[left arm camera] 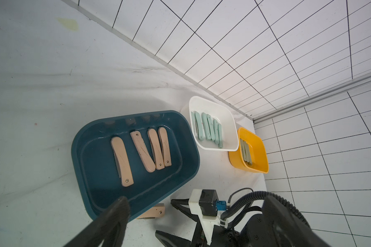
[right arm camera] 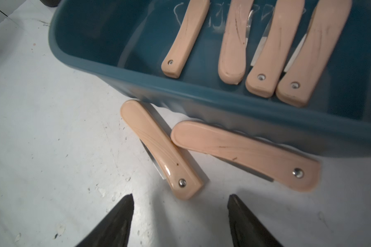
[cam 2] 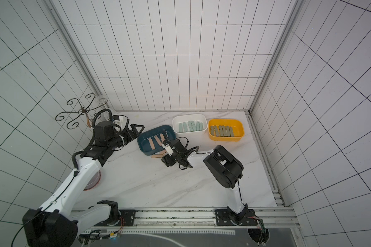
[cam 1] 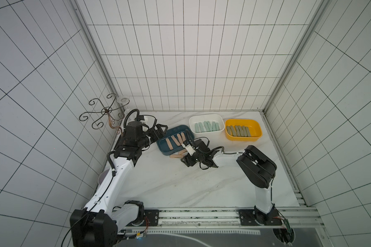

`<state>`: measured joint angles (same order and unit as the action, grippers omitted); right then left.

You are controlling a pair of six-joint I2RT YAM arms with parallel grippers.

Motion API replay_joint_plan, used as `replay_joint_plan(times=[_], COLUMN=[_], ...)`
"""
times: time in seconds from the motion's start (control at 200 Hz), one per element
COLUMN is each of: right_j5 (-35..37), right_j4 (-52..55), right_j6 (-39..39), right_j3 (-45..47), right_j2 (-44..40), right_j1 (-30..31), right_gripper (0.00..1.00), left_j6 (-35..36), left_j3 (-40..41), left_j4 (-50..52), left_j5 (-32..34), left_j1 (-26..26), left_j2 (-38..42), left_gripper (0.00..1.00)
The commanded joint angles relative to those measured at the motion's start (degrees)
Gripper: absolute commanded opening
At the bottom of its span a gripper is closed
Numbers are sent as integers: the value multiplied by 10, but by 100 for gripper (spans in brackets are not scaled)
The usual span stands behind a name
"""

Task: Place the fruit knives into the storage box by color
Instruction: Pick up the fruit knife from the center of the board.

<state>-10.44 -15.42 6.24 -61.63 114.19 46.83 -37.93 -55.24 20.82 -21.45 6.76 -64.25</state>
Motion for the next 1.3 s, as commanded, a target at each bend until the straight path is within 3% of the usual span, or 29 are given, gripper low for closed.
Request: replay_joint_plan(times=[0.0,0.4,0.575,0.68,0.9,1.145,1.295], right_j5=[-16,-48,-1,42,108,142,154], right_j4=[51,87,102,128,182,223,232], right_j6=[-18,-33,-13,-2,4,2,1], right_j3=[-46,-53,-66,-98,-174,-232,-242], right_j2=[27,20,28,49,101,146,151], right_j1=[13,58,76,85,106,113,115], right_gripper=[69,58,59,63,63,55,45], left_j6=[3,0,-5,-6,-4,-5,-6], left_j3=[-4,-2,1,2,2,2,1], left_j4=[-2,-5,-9,-10,-10,-10,-10], left_j5=[5,6,5,5,5,6,6], left_j1=[2,3,2,2,2,1,0], left_j2=[7,10,11,12,15,18,18], left_gripper=[97,97,97,97,97,97,97])
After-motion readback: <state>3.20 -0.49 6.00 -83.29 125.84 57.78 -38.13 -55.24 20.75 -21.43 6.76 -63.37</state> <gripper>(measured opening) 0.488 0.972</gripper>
